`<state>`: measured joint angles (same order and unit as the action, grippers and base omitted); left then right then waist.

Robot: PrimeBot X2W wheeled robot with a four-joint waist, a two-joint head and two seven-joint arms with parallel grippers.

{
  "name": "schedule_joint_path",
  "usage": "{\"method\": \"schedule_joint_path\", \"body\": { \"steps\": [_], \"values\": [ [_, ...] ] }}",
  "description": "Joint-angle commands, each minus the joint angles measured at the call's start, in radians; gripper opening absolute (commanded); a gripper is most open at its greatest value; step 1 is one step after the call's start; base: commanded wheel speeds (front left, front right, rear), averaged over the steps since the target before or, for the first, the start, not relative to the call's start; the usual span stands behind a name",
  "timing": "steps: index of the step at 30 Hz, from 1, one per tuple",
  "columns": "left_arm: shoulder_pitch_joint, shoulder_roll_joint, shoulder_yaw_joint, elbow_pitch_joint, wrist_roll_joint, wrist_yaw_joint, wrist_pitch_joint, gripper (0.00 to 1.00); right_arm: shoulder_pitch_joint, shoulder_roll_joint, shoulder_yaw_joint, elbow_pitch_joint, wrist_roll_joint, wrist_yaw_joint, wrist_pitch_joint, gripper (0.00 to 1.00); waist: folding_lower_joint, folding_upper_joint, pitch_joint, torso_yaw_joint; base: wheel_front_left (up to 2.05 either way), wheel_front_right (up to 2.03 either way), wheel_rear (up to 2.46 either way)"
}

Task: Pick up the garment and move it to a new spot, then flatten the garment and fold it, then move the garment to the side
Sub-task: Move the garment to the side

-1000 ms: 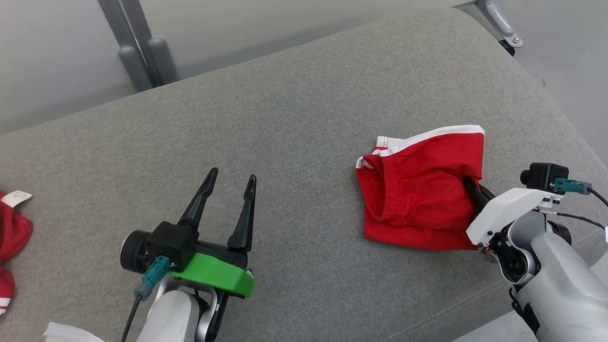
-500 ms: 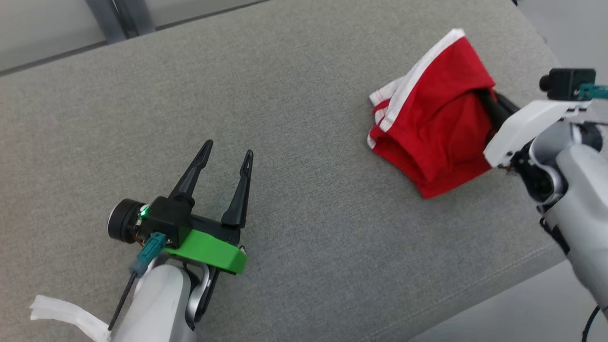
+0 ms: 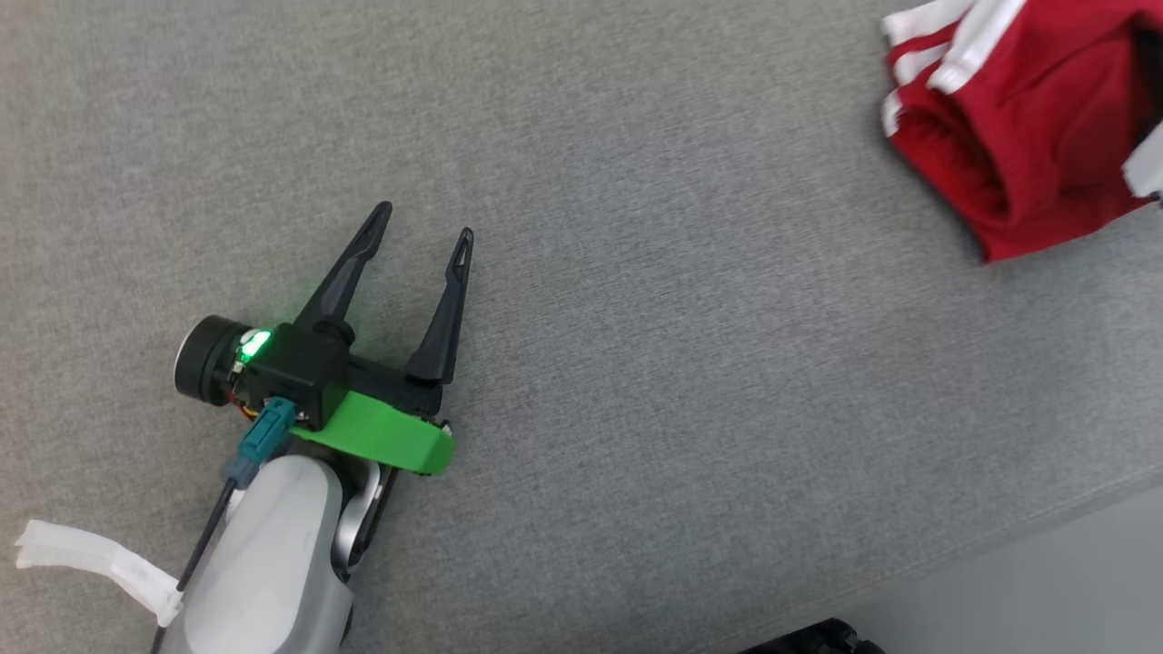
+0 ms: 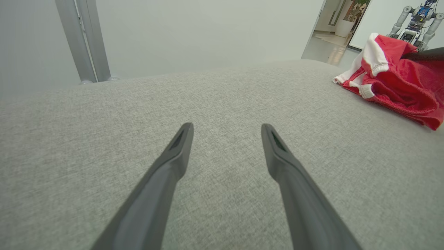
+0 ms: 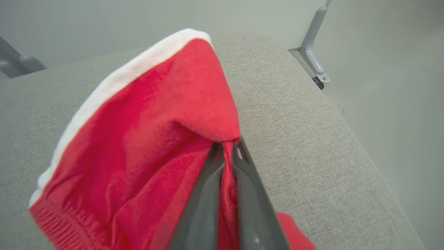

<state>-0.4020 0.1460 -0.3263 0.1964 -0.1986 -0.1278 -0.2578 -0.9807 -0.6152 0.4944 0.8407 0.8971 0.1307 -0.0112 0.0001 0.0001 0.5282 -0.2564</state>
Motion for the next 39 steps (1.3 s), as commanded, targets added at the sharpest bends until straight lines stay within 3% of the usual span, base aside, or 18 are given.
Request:
{"method": "schedule_joint_path", "body": {
  "steps": [1,12,13,14,15,22,28,34,39],
  "values": [
    [-0.02,0.01,0.001,-0.005,0.005,-0.002,-0.001,1.0,-0.02,-0.012,-0.005,0.031,0.012,0.0,-0.009,0.0,-0.0001,-0.0001,0.061,0.046,0.0,0.0,0.0],
    [-0.028,0.018,-0.001,-0.001,0.001,0.011,0.0,1.0,-0.098,-0.029,-0.046,0.274,0.047,0.0,-0.074,0.0,-0.0001,-0.0001,0.092,0.076,0.0,0.0,0.0],
    [-0.027,0.019,0.0,0.001,-0.001,0.013,0.0,1.0,-0.105,-0.02,-0.043,0.289,0.042,0.0,-0.086,0.14,-0.0001,-0.0001,0.088,0.077,0.0,0.0,0.0],
    [-0.026,0.018,0.0,0.003,-0.003,0.015,-0.001,1.0,-0.11,-0.015,-0.041,0.299,0.04,0.0,-0.094,0.46,-0.0001,-0.0001,0.084,0.077,0.0,0.0,0.0],
    [-0.024,0.017,0.0,0.005,-0.006,0.016,-0.001,1.0,-0.117,-0.013,-0.04,0.313,0.037,0.0,-0.106,1.0,-0.0001,-0.0001,0.077,0.078,0.0,0.0,0.0],
    [-0.001,-0.006,-0.001,0.014,-0.023,0.017,-0.006,1.0,-0.135,-0.018,0.0,0.383,-0.027,0.0,-0.184,1.0,-0.0001,-0.0001,-0.01,0.093,0.0,0.0,0.0],
    [0.047,-0.025,0.03,0.013,-0.037,0.028,-0.008,1.0,-0.104,-0.009,0.037,0.337,-0.077,0.0,-0.241,1.0,-0.0001,-0.0001,-0.141,0.118,0.0,0.0,0.0],
    [0.127,-0.028,0.109,-0.007,-0.057,0.046,-0.008,1.0,-0.034,0.001,0.049,0.163,-0.122,0.0,-0.254,1.0,-0.0001,-0.0001,-0.291,0.157,0.0,0.0,0.0],
    [0.189,-0.019,0.177,-0.024,-0.055,0.06,-0.008,1.0,0.114,0.017,-0.04,-0.053,-0.187,0.0,-0.254,1.0,-0.0001,-0.0001,-0.391,0.198,0.0,0.0,0.0]
  ]
}}
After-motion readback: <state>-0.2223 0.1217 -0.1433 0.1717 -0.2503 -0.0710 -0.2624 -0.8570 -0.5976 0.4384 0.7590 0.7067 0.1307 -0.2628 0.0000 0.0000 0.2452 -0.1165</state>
